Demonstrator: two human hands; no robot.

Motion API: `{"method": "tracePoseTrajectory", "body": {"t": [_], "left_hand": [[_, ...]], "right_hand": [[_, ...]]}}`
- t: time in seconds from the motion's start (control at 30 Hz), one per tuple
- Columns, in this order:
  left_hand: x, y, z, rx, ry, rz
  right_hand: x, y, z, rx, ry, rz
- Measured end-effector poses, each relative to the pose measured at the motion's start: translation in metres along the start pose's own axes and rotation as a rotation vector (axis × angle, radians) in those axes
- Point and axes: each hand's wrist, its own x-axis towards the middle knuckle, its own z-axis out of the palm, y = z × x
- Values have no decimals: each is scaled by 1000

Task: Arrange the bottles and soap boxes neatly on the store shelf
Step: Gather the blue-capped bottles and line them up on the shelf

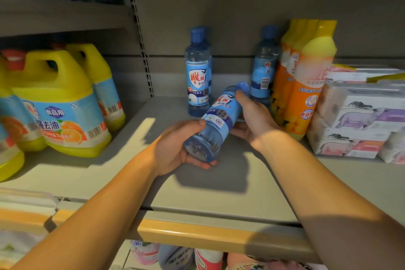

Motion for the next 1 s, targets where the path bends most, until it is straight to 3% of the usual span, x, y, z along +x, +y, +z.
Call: {"method": "tracePoseTrajectory", "body": {"t": [0.13, 0.27, 0.37, 0.57, 0.83, 1.0], "left_hand": [[0, -3, 2, 67, -19, 178], [1, -5, 8, 468, 193, 474], [-2, -4, 14, 606, 252, 625], [0, -7, 10, 660, 355, 601], [10, -11, 1, 724, 477, 506], [13, -8, -12, 741, 646, 428]], "right_hand": [[-5, -6, 2, 47, -66, -102], [-18, -17, 9, -1, -169, -380], [-27, -24, 12, -63, -242, -526], [-44, -22, 21, -346, -433, -692], [-32, -10, 18, -520, -329, -588], [-18, 10, -6, -1025, -82, -324]]}}
